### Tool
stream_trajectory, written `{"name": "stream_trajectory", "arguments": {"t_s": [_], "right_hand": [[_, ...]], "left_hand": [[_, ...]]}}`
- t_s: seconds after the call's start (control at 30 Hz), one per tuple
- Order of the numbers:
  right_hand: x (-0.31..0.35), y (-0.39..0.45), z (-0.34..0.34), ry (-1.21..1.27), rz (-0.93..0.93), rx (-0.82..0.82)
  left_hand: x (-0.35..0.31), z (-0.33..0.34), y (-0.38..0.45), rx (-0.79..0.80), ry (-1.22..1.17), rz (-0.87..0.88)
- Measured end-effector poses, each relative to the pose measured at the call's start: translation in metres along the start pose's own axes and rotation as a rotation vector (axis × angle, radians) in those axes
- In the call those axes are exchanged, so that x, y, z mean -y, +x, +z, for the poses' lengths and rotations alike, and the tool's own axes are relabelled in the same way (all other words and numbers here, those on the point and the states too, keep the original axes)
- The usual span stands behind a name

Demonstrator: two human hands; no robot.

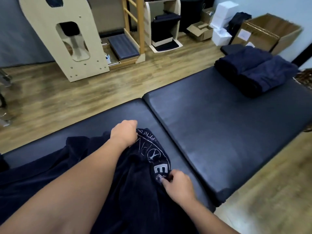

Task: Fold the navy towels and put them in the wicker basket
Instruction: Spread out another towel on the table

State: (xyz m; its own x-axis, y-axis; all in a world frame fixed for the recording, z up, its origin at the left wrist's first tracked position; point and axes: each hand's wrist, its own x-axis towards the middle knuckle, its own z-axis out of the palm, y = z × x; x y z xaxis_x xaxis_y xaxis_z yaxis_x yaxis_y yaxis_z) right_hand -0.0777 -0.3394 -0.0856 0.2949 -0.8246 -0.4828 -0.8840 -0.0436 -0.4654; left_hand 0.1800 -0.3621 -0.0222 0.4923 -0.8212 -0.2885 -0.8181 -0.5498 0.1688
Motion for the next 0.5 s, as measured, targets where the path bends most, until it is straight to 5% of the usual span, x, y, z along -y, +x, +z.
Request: {"name": "stream_trajectory", "arguments": {"t_s": [0.13, 0.27, 0.5], "right_hand": [[0.000, -0.007, -0.006, 0.015, -0.009, -0.102], [0.006, -0.008, -0.013, 0.154, 0.094, -0.121], [0.027, -0.002, 0.009, 0.326, 0.069, 0.042]], "left_hand": [[-0.017, -0.033, 0.011, -0.232, -0.200, 0.078], [-0.040, -0.051, 0.009, -0.451, -0.421, 0.394], [-0.038, -0.023, 0.010, -0.110, -0.069, 0.371]]}}
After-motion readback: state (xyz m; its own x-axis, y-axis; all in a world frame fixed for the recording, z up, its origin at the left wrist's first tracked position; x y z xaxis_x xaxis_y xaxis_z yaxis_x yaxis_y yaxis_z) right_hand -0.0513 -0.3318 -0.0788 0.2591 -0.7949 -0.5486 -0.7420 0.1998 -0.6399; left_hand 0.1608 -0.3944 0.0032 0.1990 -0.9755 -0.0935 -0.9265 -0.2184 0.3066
